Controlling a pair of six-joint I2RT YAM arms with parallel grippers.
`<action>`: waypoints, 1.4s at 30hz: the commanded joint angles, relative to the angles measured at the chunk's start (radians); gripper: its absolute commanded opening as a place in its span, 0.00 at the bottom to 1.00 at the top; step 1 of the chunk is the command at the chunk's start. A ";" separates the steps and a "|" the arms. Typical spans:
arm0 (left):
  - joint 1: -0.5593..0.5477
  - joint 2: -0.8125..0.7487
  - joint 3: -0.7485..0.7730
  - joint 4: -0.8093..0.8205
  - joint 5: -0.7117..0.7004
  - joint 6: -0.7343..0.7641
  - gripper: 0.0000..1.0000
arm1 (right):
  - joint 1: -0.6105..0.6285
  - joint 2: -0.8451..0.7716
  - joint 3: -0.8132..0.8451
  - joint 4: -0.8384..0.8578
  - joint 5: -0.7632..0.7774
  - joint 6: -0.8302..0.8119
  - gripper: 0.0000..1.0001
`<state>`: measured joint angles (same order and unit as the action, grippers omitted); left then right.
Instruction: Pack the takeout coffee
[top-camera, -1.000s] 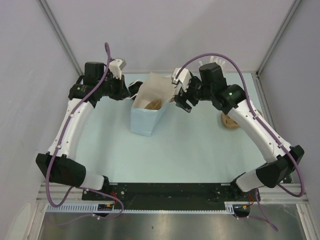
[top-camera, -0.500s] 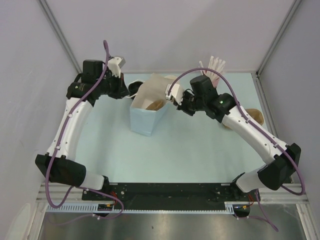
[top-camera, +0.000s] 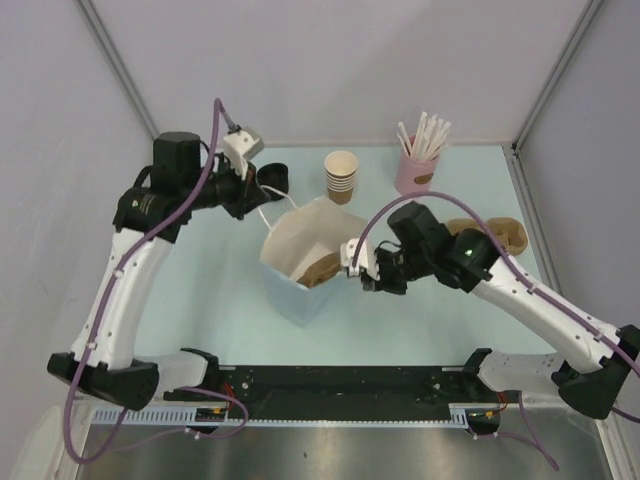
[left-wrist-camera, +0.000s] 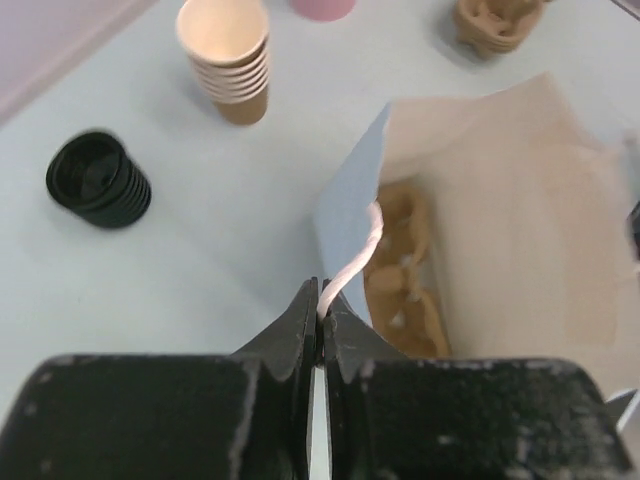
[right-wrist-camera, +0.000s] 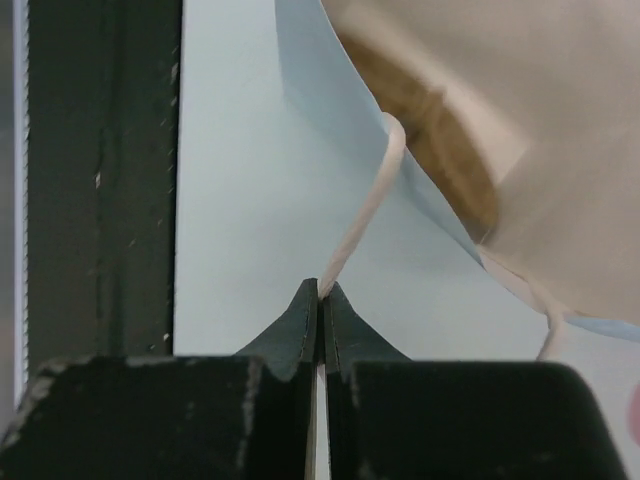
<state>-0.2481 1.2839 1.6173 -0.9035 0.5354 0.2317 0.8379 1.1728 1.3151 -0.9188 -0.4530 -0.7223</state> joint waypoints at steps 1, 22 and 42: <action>-0.144 -0.104 -0.103 -0.011 -0.007 0.135 0.07 | 0.041 0.031 -0.161 -0.127 -0.019 -0.072 0.00; -0.283 -0.161 -0.163 -0.083 0.034 0.245 0.06 | 0.466 0.149 -0.494 0.196 0.309 0.046 0.00; -0.295 -0.236 -0.261 -0.182 0.000 0.354 0.03 | 0.740 0.390 -0.032 0.230 0.429 0.113 0.00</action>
<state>-0.5396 1.0779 1.3647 -1.0611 0.5045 0.5396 1.5322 1.5055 1.1828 -0.6662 0.0326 -0.6476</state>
